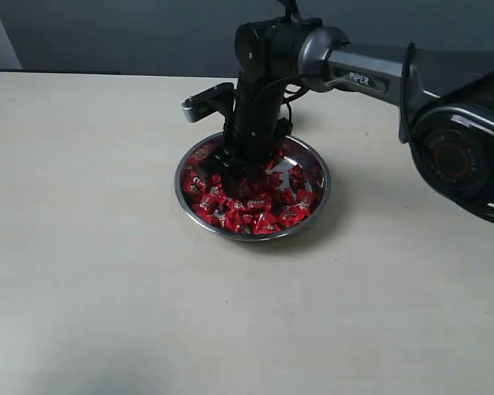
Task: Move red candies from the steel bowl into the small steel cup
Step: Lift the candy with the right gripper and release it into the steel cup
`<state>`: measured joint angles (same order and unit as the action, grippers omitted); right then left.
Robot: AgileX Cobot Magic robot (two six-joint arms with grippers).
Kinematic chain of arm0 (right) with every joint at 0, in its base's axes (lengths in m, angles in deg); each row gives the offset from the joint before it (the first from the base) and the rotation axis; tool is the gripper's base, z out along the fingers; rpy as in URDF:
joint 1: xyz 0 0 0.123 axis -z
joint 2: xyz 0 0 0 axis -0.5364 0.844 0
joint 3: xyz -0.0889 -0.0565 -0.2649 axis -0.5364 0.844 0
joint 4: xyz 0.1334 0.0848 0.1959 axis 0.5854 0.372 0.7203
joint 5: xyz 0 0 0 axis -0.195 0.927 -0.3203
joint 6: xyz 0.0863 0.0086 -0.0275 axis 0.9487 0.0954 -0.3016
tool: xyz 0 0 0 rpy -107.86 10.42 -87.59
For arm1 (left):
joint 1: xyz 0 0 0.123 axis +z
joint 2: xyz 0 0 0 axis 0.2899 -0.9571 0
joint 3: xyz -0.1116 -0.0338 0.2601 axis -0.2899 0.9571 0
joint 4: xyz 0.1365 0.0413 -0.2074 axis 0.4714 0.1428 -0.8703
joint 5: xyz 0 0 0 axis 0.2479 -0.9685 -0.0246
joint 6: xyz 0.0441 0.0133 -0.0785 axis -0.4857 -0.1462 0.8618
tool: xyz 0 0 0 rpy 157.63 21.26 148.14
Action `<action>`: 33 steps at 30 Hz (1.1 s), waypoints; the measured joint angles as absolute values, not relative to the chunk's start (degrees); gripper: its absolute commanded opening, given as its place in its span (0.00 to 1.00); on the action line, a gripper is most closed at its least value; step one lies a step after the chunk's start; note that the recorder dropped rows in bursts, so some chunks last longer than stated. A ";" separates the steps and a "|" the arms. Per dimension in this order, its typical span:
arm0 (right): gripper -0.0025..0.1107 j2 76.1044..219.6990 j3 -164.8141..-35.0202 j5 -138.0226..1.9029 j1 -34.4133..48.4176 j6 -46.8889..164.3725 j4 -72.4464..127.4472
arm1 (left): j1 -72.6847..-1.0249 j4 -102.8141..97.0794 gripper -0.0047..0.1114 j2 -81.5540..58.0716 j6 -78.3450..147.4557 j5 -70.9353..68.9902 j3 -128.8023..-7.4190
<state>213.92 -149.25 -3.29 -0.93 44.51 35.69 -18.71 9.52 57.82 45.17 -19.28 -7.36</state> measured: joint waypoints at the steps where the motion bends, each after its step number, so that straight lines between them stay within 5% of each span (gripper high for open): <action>1: 0.42 214.21 -149.25 -3.29 -0.93 44.52 35.69 | -18.71 9.52 0.04 57.82 45.17 -19.28 -7.36; 8: 0.01 214.44 -149.25 -3.29 -0.93 44.62 35.69 | -18.71 9.52 0.04 57.82 45.17 -19.28 -7.36; 33: 0.02 203.17 -149.36 -22.82 1.89 47.92 31.53 | -18.71 9.52 0.04 57.82 45.17 -19.28 -7.36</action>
<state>203.17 -149.36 -22.82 1.89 47.92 31.53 -18.71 9.52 57.82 45.17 -19.28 -7.36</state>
